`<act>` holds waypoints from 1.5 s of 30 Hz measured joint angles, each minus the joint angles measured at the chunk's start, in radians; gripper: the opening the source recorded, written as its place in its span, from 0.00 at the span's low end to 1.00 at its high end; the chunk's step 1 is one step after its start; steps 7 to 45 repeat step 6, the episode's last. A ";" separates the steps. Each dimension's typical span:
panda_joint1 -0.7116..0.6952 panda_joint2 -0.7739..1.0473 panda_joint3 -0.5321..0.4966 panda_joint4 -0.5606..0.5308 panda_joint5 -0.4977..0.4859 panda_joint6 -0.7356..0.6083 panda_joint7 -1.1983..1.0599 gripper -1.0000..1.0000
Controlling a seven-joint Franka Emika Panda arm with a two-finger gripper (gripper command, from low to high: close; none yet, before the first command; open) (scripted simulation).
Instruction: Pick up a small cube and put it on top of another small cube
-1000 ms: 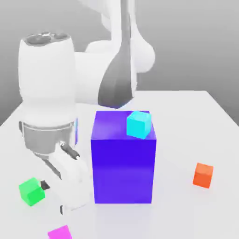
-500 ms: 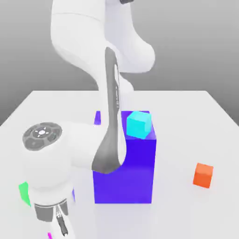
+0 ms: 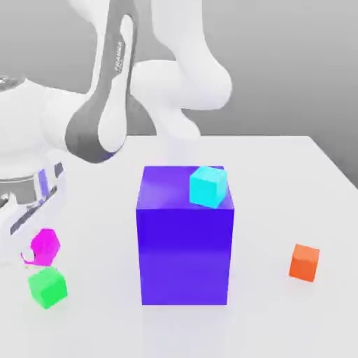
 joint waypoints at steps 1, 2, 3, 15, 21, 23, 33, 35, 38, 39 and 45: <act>-0.004 0.031 0.007 -0.001 0.019 0.031 -0.010 0.00; -0.009 0.064 0.016 0.000 0.041 0.063 -0.023 0.00; -0.022 0.100 0.033 0.001 0.059 0.096 -0.036 0.00; -0.028 0.118 0.041 0.002 0.071 0.114 -0.044 1.00; -0.028 0.118 0.041 0.002 0.071 0.114 -0.044 1.00; -0.028 0.118 0.041 0.002 0.071 0.114 -0.044 1.00; -0.028 0.118 0.041 0.002 0.071 0.114 -0.044 1.00; -0.028 0.118 0.041 0.002 0.071 0.114 -0.044 1.00; -0.028 0.118 0.041 0.002 0.071 0.114 -0.044 1.00; -0.028 0.118 0.041 0.002 0.071 0.114 -0.044 1.00; -0.028 0.118 0.041 0.002 0.071 0.114 -0.044 1.00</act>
